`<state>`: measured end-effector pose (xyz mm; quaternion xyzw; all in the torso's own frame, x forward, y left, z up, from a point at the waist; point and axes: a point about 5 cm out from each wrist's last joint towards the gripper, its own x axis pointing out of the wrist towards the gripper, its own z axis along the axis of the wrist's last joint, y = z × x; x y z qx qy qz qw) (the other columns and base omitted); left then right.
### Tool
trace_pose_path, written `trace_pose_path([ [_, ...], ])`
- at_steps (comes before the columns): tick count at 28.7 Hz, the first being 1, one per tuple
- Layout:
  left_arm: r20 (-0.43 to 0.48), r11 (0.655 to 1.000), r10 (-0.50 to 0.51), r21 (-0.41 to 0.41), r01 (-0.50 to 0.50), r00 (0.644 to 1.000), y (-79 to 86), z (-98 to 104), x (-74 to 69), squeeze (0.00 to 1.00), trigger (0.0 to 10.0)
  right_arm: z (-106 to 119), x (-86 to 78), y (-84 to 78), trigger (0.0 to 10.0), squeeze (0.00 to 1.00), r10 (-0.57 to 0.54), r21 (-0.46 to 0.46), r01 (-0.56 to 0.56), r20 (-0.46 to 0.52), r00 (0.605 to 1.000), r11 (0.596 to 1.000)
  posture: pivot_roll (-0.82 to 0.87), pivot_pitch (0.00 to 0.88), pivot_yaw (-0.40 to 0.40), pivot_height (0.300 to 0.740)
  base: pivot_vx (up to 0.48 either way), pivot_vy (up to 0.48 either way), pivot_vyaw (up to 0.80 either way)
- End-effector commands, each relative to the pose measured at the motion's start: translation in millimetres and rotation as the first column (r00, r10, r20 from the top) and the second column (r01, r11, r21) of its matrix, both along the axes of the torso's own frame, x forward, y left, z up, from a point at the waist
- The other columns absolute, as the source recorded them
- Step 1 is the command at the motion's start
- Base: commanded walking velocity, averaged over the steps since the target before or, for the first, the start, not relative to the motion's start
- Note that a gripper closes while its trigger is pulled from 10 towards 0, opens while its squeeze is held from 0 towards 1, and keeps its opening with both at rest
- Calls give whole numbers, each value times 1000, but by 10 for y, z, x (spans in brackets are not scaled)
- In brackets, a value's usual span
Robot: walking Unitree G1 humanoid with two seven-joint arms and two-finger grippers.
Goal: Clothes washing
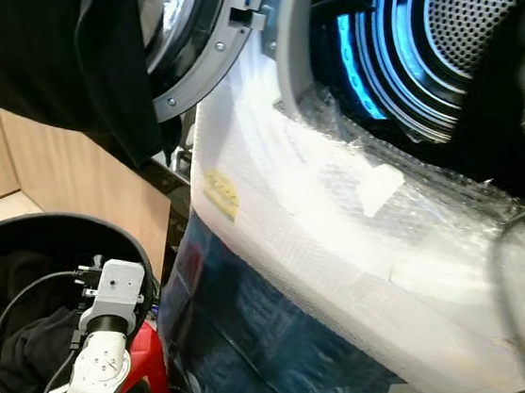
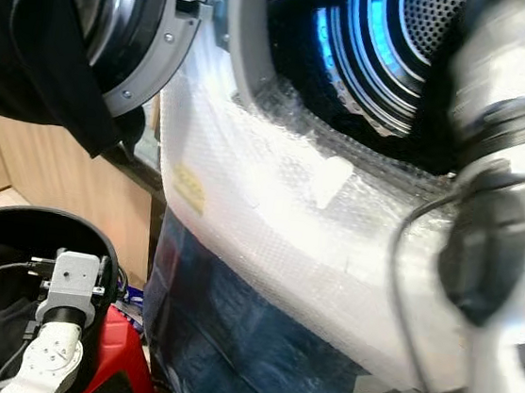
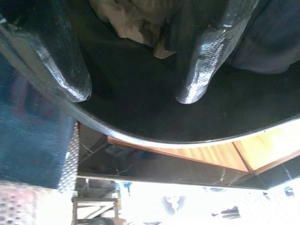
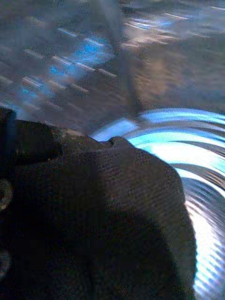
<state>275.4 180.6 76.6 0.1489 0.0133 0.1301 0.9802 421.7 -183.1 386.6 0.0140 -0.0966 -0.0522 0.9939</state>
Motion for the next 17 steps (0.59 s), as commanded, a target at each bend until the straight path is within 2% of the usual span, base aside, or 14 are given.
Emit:
trace_pose_path([
  [1, -106, 998, -63, -26, 60, 992, -167, -197, -53, 0, 10000, 44, -21, -94, 10000, 0, -24, -7, 24, 6, 1000, 1000, 108, 0, -177, 740, 0, 0, 0],
  [4, -113, 997, -76, -35, 72, 991, -199, -207, -59, 0, 10000, -100, 14, -33, 10000, 0, 2, -38, -4, -42, 999, 999, 107, 0, -182, 740, 0, 0, 0],
  [5, -118, 996, -83, -37, 79, 990, -213, -221, -66, 0, 10000, -160, 29, 7, 10000, 149, 22, -54, -25, -63, 998, 998, 108, 0, -187, 740, 0, 0, 0],
  [6, -118, 996, -83, -37, 79, 990, -213, -221, -66, 0, 10000, -160, 29, 7, 10000, 149, 22, -54, -25, -63, 998, 998, 108, 0, -187, 740, 0, 0, 0],
  [7, -123, 996, -81, -43, 77, 989, -215, -230, -72, 0, 10000, -164, 31, 27, 10000, 1000, 34, -62, -38, -65, 997, 997, 109, 0, -192, 740, 0, 0, 0],
  [13, -136, 996, -80, -46, 74, 988, -219, -248, -77, 0, 10000, -24, 6, 22, 10000, 1000, 12, -66, -14, -20, 1000, 998, 109, 0, -192, 740, 0, 0, 0],
  [15, -137, 995, -93, -45, 88, 986, -246, -247, -77, 0, 10000, 26, -23, -130, 10000, 1000, -72, -23, 72, 0, 997, 997, 118, 0, -189, 740, 0, 0, 0],
  [17, -140, 995, -89, -46, 84, 986, -233, -249, -82, 0, 10000, 50, -46, -240, 10000, 1000, -112, 28, 112, 9, 994, 993, 118, 4, -188, 740, 0, 0, 0],
])
